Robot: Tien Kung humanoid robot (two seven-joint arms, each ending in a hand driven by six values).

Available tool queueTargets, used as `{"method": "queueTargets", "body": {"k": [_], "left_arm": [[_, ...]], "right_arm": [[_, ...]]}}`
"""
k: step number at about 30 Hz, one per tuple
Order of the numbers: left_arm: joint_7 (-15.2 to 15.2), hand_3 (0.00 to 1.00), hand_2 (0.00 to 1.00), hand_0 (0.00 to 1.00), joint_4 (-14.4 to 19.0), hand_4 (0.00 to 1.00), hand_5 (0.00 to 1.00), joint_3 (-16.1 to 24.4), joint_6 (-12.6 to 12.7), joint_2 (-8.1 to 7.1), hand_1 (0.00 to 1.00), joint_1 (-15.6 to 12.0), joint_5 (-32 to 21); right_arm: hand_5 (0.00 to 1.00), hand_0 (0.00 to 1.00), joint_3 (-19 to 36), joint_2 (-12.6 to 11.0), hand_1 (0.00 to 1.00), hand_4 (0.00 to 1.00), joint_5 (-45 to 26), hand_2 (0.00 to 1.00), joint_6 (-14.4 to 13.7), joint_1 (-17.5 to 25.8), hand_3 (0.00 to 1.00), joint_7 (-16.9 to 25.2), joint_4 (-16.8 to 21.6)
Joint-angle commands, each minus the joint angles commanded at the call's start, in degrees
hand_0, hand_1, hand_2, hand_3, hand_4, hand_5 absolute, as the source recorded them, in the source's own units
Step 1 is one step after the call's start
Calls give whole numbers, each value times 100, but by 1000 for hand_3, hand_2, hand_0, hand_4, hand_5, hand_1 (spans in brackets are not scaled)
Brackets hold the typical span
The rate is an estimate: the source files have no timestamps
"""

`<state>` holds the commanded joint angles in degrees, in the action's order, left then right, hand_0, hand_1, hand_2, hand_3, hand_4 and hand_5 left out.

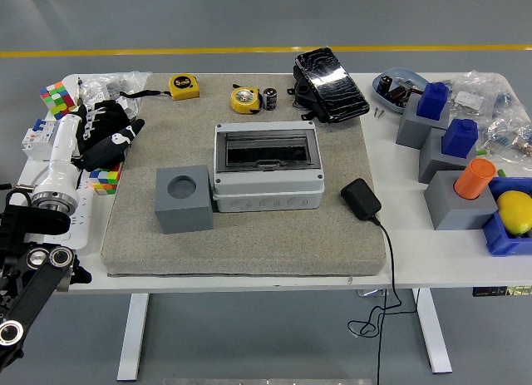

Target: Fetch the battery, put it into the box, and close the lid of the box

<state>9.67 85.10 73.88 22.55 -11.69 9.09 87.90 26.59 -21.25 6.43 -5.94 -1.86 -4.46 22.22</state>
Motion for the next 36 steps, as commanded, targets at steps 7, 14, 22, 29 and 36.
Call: {"method": "queueTargets", "body": {"k": [7,14,22,29,36], "left_arm": [[28,743,693,723,-7,945,435,19,-23,-8,732,1,-40],[29,744,691,725,-20,944,434,50,-15,13,730,-1,-61],[40,743,689,726,-19,940,429,43,-31,15,729,11,-75],[36,743,688,726,-17,939,428,46,-49,25,725,19,-88],[46,743,686,722,-21,938,428,56,-57,33,723,18,-85]], "right_arm": [[548,626,2,13,646,985,-4,665,2,13,573,-1,-6],[548,626,10,12,646,985,3,665,-1,2,573,1,-1],[549,628,23,13,646,984,-4,664,-1,-1,573,1,-4],[549,627,17,11,645,984,-4,664,-1,-2,573,1,-5],[549,627,13,6,646,984,-9,665,0,-7,573,1,-6]]}}
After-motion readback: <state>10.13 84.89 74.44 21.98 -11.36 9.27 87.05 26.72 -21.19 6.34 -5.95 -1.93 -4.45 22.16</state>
